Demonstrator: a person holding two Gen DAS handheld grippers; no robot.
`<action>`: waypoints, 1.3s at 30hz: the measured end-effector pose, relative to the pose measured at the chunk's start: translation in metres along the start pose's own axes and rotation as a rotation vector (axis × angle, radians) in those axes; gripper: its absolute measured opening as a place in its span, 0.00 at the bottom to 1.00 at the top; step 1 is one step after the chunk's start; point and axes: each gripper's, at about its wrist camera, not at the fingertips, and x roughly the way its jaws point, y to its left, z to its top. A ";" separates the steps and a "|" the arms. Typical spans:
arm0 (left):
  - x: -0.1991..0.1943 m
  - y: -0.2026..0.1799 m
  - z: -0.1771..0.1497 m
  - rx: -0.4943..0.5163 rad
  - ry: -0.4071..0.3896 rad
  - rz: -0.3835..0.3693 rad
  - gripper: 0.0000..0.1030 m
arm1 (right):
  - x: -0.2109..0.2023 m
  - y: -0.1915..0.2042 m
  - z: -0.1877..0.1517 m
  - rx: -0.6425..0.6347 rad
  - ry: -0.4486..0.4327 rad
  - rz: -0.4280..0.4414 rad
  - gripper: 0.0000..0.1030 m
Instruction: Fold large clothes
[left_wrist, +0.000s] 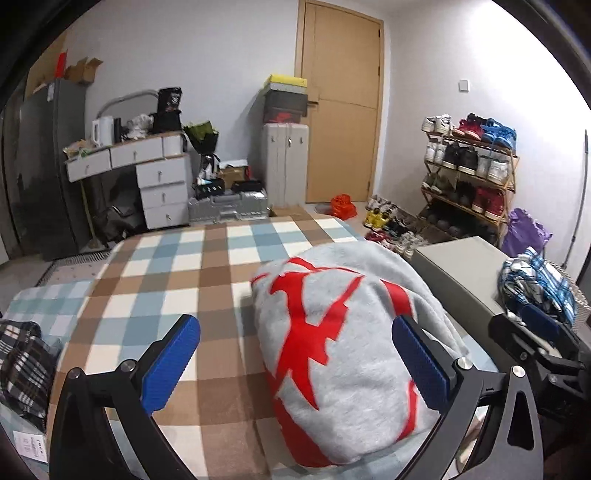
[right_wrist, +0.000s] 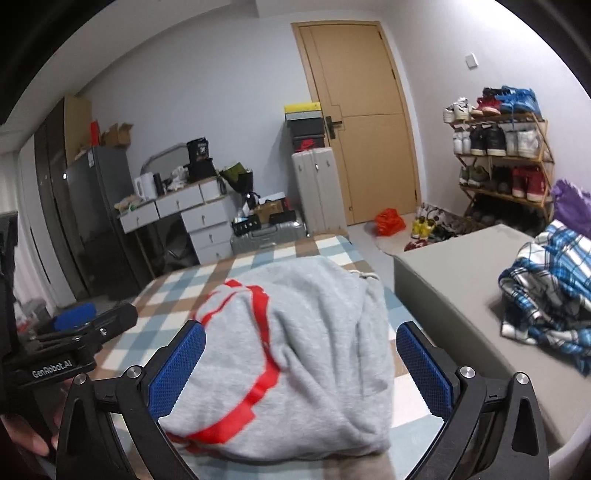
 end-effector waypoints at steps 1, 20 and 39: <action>0.000 -0.001 0.000 -0.005 0.006 -0.006 0.99 | 0.000 -0.001 -0.001 0.006 0.006 0.001 1.00; 0.066 0.011 -0.023 -0.125 0.335 -0.152 0.99 | 0.135 -0.090 -0.010 0.315 0.465 0.087 1.00; 0.069 0.016 -0.032 -0.178 0.420 -0.297 0.99 | 0.269 -0.025 0.076 -0.131 0.674 0.060 0.97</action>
